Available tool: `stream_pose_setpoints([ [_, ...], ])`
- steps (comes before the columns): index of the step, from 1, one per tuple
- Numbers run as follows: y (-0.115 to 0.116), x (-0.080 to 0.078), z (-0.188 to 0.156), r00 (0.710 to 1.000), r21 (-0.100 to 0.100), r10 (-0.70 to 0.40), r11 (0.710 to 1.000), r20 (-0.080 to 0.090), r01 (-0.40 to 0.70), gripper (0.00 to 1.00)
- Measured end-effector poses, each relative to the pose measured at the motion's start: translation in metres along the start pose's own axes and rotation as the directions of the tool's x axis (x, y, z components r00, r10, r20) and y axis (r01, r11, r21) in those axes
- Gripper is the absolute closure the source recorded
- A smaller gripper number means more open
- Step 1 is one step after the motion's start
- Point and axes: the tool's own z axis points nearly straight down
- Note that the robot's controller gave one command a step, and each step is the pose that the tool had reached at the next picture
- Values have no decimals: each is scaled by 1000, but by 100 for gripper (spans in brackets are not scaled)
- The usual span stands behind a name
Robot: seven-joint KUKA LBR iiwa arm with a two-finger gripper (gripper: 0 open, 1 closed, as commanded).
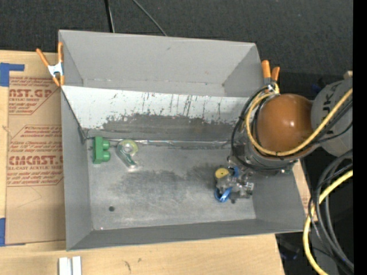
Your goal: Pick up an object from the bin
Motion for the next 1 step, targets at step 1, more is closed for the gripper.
stream_pose_setpoints([
  [1, 0, 0, 0, 1000, 0, 0, 1000, 0, 0, 100],
])
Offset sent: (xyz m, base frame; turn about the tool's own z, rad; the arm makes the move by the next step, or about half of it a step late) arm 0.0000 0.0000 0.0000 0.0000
